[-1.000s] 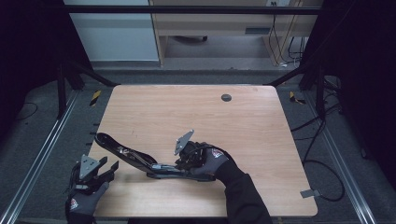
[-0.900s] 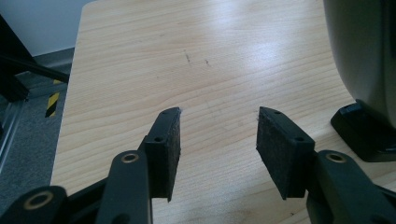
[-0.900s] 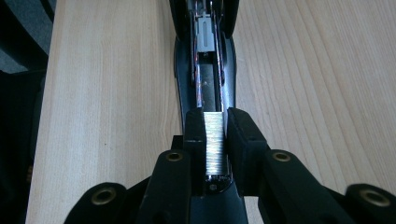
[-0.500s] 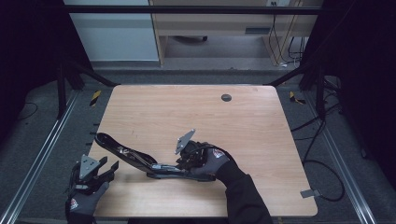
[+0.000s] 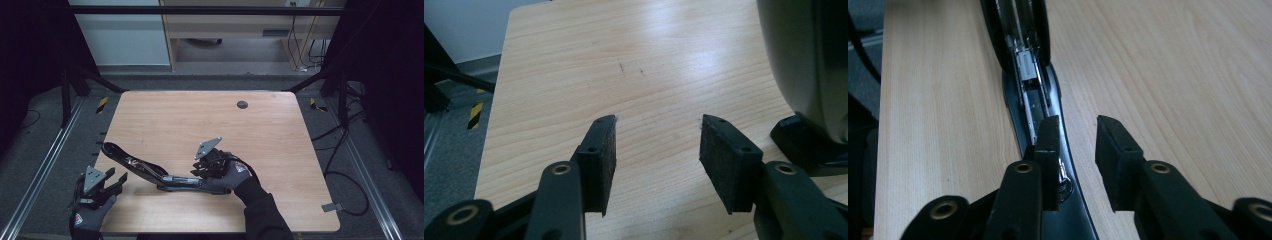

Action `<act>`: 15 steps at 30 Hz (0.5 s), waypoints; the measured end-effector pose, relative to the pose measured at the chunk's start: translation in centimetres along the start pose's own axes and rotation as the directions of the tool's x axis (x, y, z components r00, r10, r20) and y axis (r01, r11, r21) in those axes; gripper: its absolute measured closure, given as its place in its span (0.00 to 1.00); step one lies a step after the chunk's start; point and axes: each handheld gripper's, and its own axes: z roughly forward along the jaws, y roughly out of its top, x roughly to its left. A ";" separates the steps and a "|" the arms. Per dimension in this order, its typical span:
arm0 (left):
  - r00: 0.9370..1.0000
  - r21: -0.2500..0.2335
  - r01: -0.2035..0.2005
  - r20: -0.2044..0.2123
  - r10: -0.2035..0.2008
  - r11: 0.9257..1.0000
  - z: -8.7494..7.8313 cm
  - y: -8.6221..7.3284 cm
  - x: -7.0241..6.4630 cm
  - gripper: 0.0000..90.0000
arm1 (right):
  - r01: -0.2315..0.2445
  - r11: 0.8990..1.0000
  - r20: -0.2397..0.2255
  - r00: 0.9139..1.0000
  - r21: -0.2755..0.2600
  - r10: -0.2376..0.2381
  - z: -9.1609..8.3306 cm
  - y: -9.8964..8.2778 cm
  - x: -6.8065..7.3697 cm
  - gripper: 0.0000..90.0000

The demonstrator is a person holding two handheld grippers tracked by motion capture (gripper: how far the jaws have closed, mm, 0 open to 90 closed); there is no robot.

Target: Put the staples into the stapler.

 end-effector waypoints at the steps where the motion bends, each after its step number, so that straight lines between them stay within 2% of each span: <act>1: 1.000 -0.004 0.002 0.003 -0.002 1.000 0.0 0.0 0.0 0.54 | -0.013 1.000 0.011 1.000 -0.012 0.013 -0.3 -0.2 0.0 0.79; 6: 1.000 -0.027 -0.002 0.020 0.003 1.000 -0.3 0.1 -0.1 0.53 | -0.084 0.995 0.076 0.993 -0.059 0.089 -1.5 -1.2 -0.2 0.74; 8: 1.000 -0.033 -0.001 0.026 0.002 0.999 -0.4 0.1 -0.2 0.52 | -0.115 0.990 0.085 0.989 -0.084 0.122 -2.0 -1.9 -0.4 0.71; 13: 0.999 -0.043 0.000 0.039 0.002 0.999 -0.5 0.2 -0.2 0.50 | -0.171 0.979 0.136 0.973 -0.115 0.186 -3.0 -3.8 -0.7 0.66; 15: 0.999 -0.050 0.001 0.044 0.001 0.999 -0.6 0.2 -0.2 0.50 | -0.191 0.972 0.162 0.964 -0.135 0.212 -3.4 -4.5 -0.7 0.64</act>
